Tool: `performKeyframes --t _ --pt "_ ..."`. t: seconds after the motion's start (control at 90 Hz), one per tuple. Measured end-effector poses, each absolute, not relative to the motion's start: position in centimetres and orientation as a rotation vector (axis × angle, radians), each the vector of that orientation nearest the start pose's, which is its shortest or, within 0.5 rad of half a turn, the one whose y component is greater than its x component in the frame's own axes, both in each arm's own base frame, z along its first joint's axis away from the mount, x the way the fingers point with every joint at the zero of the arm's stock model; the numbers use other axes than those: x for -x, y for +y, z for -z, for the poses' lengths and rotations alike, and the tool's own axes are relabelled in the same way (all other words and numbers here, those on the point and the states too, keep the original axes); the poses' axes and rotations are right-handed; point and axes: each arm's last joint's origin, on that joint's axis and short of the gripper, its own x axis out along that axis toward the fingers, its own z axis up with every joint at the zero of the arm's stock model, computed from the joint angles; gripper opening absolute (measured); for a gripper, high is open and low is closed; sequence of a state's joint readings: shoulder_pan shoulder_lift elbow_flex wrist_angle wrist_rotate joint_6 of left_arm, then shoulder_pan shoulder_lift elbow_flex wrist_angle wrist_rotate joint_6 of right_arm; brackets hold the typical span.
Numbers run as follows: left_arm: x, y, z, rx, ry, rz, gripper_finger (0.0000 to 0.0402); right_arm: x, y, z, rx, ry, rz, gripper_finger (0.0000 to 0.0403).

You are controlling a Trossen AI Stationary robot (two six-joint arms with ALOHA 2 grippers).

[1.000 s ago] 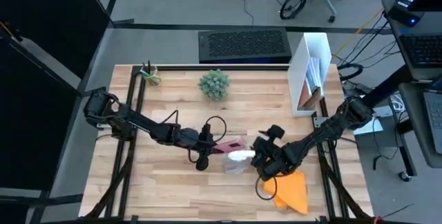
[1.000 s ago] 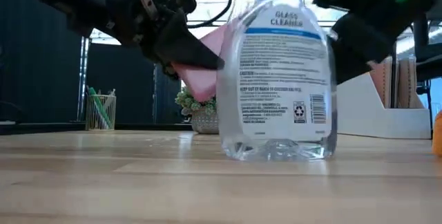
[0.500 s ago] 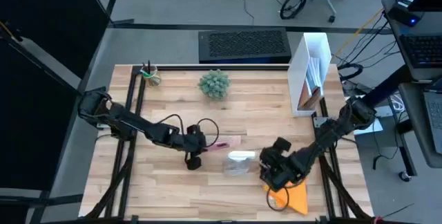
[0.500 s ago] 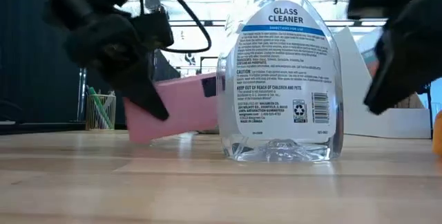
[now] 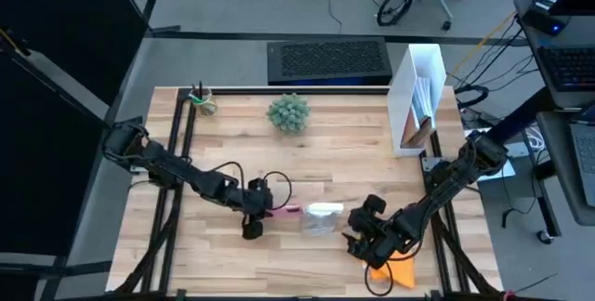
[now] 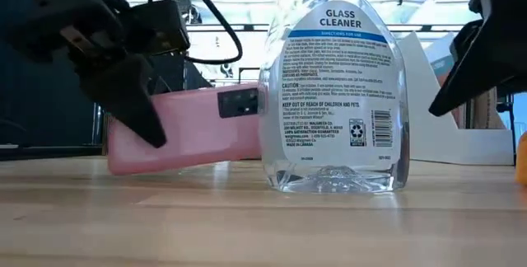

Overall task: Apply microfiber cloth
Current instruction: Spray the back of the cellphone using the spray bottle

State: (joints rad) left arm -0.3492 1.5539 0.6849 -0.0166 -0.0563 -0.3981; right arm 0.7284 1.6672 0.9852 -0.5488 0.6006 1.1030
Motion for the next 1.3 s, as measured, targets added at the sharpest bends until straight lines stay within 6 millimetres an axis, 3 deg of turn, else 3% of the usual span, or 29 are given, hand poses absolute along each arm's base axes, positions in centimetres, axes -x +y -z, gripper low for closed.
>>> performKeyframes --t 0.4,0.656,0.944,1.3 --pt "-26.7 -9.6 -14.7 0.217 0.875 0.104 0.0015 -24.4 19.4 -17.3 -0.285 0.794 0.386 0.0339" --pt "-26.8 -9.9 -14.8 0.234 0.867 0.161 0.0015 -25.6 19.7 -15.4 -0.277 0.753 0.424 0.0339" --pt "-26.4 -10.8 -14.8 0.243 0.882 0.212 0.0015 -25.6 17.7 -14.7 -0.168 0.843 0.521 0.0339" --pt "-26.8 -11.0 -15.2 0.274 0.825 0.221 0.0015 -27.7 15.5 -15.0 -0.053 0.821 0.514 0.0339"
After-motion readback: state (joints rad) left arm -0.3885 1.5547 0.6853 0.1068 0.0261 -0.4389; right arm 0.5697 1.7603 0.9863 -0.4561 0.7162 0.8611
